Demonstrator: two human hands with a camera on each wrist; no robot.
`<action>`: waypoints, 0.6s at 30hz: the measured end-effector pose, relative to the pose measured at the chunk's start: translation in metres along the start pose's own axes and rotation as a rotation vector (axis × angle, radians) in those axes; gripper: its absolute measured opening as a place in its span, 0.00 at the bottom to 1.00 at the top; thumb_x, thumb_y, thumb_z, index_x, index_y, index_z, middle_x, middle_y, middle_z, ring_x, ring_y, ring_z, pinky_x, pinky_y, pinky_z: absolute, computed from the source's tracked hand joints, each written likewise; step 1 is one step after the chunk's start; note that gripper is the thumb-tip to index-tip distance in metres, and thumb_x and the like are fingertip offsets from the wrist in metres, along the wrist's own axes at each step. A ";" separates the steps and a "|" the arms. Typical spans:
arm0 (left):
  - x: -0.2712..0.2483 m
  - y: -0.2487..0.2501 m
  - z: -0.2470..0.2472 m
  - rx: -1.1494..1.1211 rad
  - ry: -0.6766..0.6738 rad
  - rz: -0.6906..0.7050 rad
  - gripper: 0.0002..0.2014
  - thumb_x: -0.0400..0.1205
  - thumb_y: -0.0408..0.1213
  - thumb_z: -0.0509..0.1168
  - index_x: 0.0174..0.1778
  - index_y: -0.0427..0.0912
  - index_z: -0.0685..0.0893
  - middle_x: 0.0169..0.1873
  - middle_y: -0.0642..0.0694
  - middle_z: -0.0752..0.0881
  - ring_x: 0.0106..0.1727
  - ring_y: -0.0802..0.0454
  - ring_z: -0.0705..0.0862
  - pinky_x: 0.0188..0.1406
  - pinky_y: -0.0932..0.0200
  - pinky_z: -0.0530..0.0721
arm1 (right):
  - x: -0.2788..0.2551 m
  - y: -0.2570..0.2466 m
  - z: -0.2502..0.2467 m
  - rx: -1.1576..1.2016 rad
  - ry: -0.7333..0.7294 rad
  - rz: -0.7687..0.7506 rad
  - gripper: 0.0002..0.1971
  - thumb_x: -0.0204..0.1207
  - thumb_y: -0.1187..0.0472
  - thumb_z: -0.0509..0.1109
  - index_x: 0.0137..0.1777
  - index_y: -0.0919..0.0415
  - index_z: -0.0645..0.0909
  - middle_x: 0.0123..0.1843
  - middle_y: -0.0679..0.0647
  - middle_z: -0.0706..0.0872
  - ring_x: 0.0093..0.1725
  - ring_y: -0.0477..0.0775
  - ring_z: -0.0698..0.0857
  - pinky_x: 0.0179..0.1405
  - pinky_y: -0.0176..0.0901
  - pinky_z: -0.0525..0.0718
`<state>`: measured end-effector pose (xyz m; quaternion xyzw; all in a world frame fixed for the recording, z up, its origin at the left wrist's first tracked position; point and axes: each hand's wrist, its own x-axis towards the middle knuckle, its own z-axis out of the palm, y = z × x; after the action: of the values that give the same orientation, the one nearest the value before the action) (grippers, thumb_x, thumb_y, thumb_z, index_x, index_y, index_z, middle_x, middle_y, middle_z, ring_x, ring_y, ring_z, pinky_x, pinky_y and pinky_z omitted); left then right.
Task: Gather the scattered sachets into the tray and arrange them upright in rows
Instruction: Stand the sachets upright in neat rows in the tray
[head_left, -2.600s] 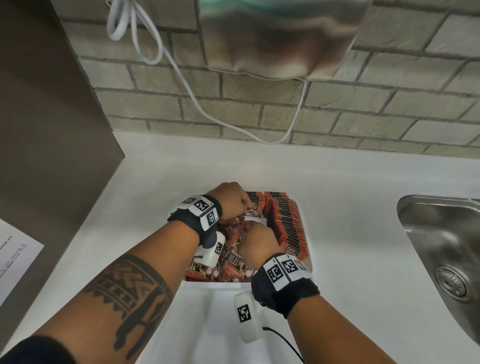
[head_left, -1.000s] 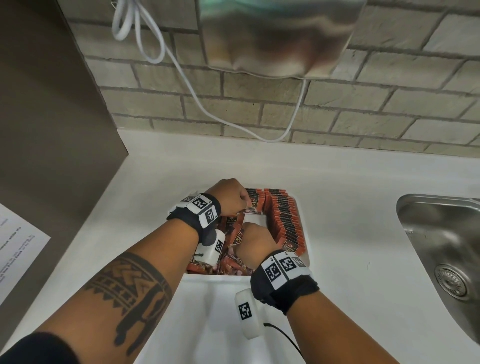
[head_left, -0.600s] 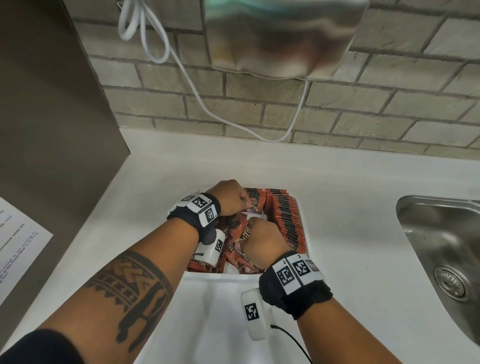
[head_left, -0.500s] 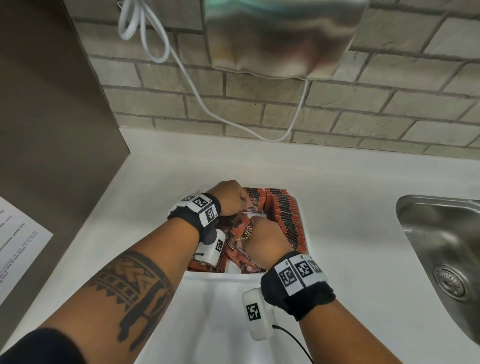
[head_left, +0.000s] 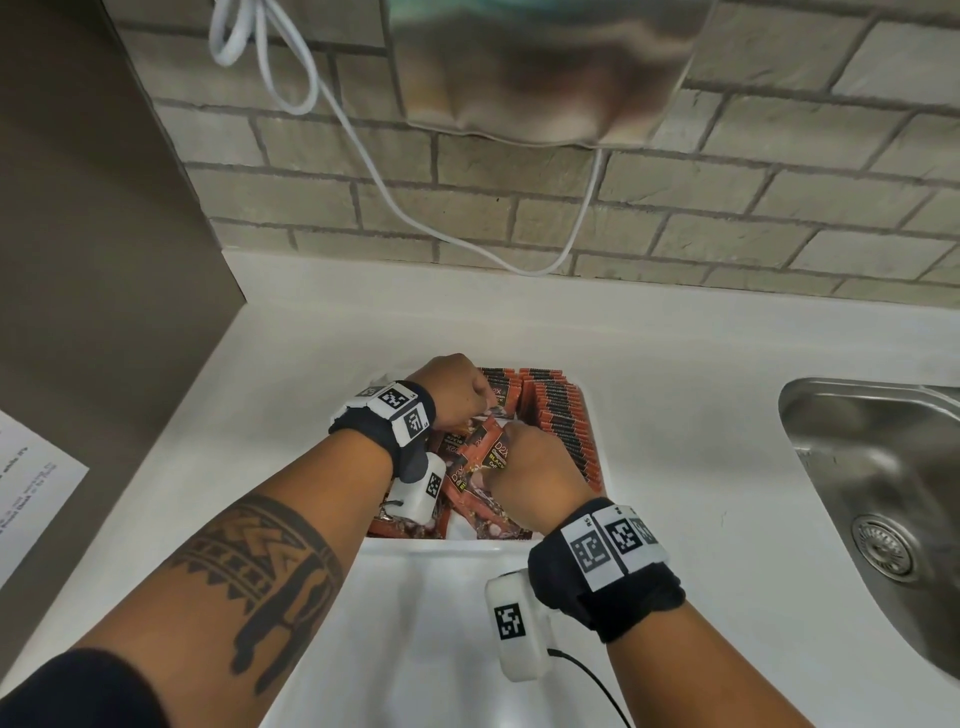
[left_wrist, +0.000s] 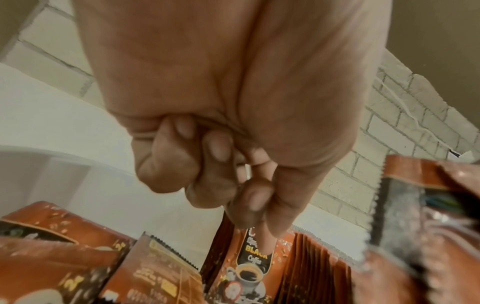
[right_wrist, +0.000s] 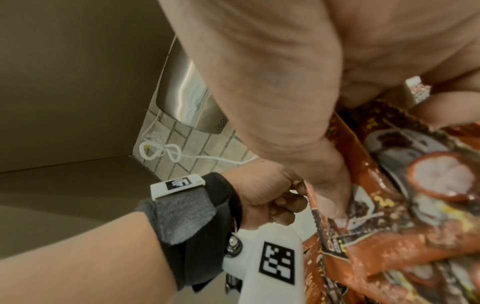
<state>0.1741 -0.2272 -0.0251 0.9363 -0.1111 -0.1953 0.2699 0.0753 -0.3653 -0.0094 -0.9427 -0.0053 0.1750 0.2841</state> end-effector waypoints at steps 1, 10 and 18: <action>0.000 0.000 0.000 0.001 -0.001 -0.002 0.12 0.85 0.36 0.65 0.59 0.45 0.93 0.61 0.47 0.90 0.52 0.53 0.84 0.51 0.61 0.77 | -0.001 0.000 0.000 0.007 -0.003 -0.002 0.19 0.80 0.57 0.72 0.67 0.63 0.77 0.65 0.57 0.85 0.62 0.56 0.84 0.52 0.39 0.77; -0.009 0.000 -0.012 -0.095 0.052 -0.006 0.10 0.84 0.36 0.66 0.47 0.46 0.94 0.55 0.51 0.92 0.55 0.54 0.86 0.57 0.59 0.81 | 0.002 0.010 -0.009 0.147 -0.016 -0.039 0.12 0.79 0.58 0.74 0.59 0.58 0.79 0.58 0.51 0.85 0.61 0.54 0.84 0.51 0.40 0.77; -0.037 0.004 -0.015 -0.411 0.143 -0.029 0.24 0.90 0.57 0.54 0.61 0.46 0.89 0.51 0.51 0.88 0.51 0.50 0.84 0.47 0.56 0.79 | 0.016 0.014 -0.040 0.413 0.145 -0.097 0.02 0.78 0.57 0.75 0.48 0.51 0.86 0.46 0.48 0.91 0.44 0.47 0.89 0.43 0.38 0.85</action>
<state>0.1465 -0.2119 0.0008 0.8746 -0.0360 -0.1507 0.4594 0.1021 -0.3970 0.0089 -0.8733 0.0058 0.0903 0.4786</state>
